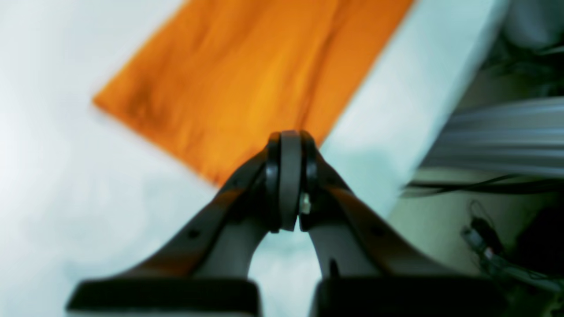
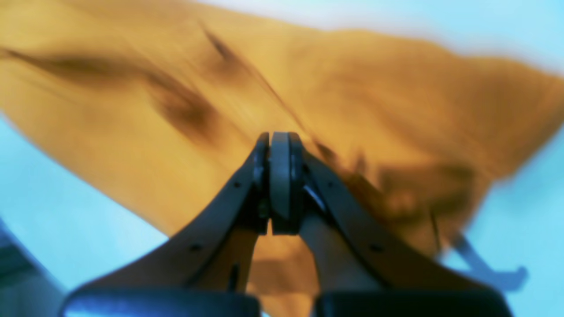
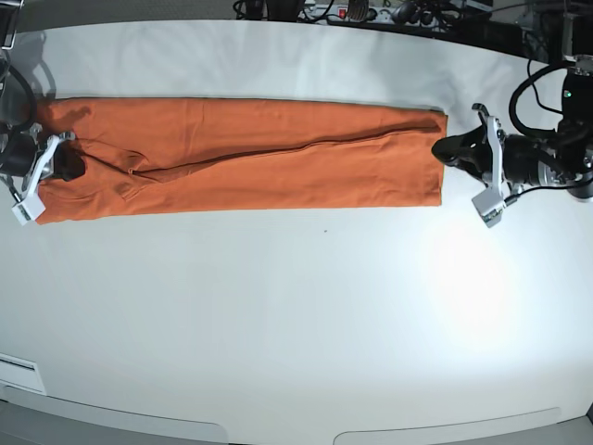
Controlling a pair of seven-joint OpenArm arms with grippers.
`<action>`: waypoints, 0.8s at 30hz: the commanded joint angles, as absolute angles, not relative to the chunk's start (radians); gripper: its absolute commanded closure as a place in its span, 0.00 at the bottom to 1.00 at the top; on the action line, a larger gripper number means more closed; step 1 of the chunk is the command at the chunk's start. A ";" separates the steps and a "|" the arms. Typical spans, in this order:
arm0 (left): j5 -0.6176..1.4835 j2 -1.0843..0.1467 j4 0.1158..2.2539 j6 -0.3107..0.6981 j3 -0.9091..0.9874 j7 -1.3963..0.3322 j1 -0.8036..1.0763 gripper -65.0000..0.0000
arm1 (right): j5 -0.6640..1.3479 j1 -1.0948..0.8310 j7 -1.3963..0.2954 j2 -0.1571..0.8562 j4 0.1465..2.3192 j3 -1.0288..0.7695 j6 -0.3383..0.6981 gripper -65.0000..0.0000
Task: Fold the T-shirt properly
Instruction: 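Grasp both short ends of the folded strip with both grippers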
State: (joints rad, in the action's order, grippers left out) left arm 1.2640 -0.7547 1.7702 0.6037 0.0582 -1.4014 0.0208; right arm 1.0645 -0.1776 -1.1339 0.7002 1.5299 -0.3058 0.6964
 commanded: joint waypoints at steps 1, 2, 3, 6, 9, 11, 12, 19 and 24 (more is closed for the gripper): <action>1.236 -0.760 1.780 0.593 0.068 -1.389 0.009 1.00 | 1.050 -0.171 -1.081 0.725 1.550 -0.317 0.698 1.00; 1.187 -0.742 1.780 0.580 0.068 -1.366 0.009 1.00 | 1.012 -0.176 -1.054 0.725 1.550 -0.317 0.698 1.00; 1.145 -0.725 1.780 0.575 0.068 -1.344 0.008 1.00 | 0.976 -0.177 -1.038 0.719 1.550 -0.317 0.696 1.00; 1.071 -0.678 1.780 0.576 0.068 -1.309 0.019 1.00 | 0.914 -0.179 -1.027 0.686 1.549 -0.317 0.680 1.00; 1.012 -0.630 1.780 0.599 0.066 -1.287 0.051 1.00 | 0.859 -0.196 -1.010 0.640 1.549 -0.317 0.698 1.00; 0.942 -0.601 1.778 0.607 0.066 -1.249 0.072 1.00 | 0.792 -0.208 -0.974 0.610 1.548 -0.317 0.698 1.00; 0.902 -0.589 1.776 0.608 0.066 -1.217 0.076 1.00 | 0.757 -0.207 -0.960 0.596 1.548 -0.317 0.698 1.00; 0.759 -0.570 1.718 0.609 0.066 -1.097 0.077 1.00 | 0.670 -0.208 -0.916 0.582 1.548 -0.317 0.643 1.00; 0.714 -0.570 1.577 0.614 0.066 -0.997 0.033 1.00 | 0.663 -0.199 -0.860 0.582 1.548 -0.317 0.619 1.00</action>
